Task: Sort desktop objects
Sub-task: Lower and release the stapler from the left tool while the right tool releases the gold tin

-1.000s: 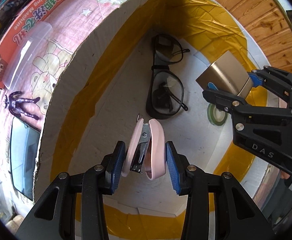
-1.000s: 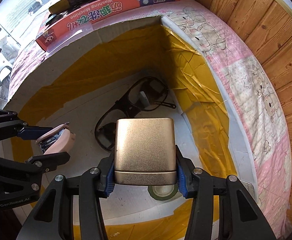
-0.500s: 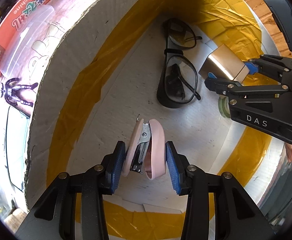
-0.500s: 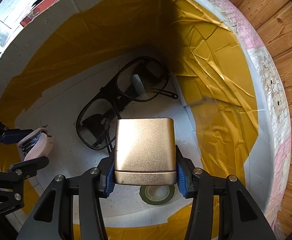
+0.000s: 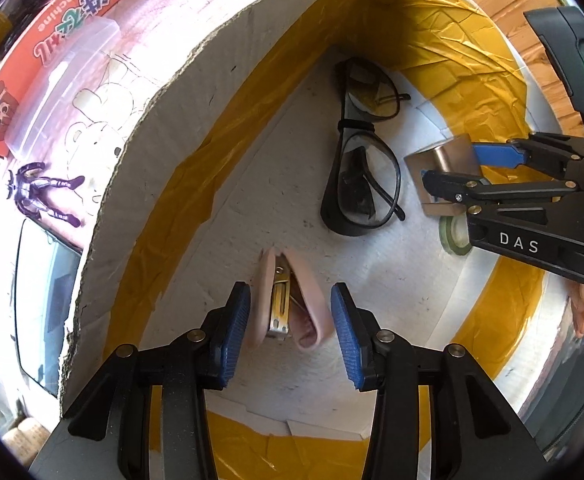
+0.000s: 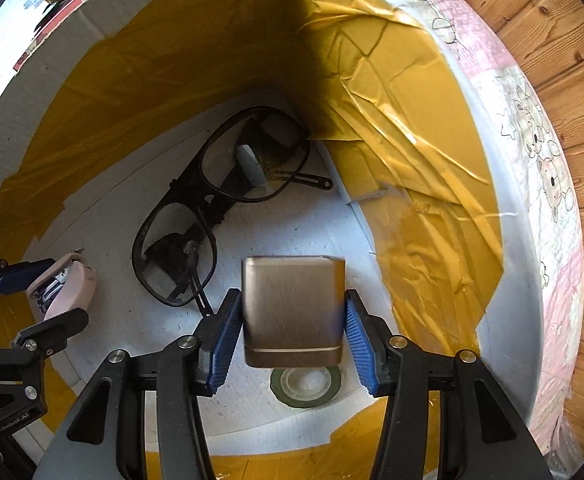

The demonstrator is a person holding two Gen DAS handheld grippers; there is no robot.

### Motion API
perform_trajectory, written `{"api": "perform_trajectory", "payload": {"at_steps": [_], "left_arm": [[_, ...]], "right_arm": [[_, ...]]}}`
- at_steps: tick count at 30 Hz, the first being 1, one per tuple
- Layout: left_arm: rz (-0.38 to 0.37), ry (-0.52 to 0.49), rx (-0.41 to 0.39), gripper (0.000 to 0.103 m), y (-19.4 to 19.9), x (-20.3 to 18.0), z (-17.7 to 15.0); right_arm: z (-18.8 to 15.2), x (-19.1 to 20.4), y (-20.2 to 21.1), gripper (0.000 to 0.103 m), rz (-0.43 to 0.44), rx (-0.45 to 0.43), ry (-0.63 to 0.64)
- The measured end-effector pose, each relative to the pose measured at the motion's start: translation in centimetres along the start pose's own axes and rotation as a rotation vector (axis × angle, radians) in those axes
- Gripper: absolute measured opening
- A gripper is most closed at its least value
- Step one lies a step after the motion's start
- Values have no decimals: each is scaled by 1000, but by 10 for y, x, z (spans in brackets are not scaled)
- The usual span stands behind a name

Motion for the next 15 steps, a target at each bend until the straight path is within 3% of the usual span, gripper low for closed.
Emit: {"api": "perform_trajectory", "payload": {"at_steps": [15], "left_arm": [[-17,-31,-79,45,51,1,-29]], "right_arm": [[-30,23,62,56,15,-76,-30]]}}
Point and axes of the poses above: each gripper's, at about its wrist camera, not at the fingertips, and y roughly against the way its jaws point, x to its left, z to its top, the point moved 4 cm from there along -y, roughly the way its jaws point, and after that the axes turned 4 degrees about -x, right-handed, at the moved point
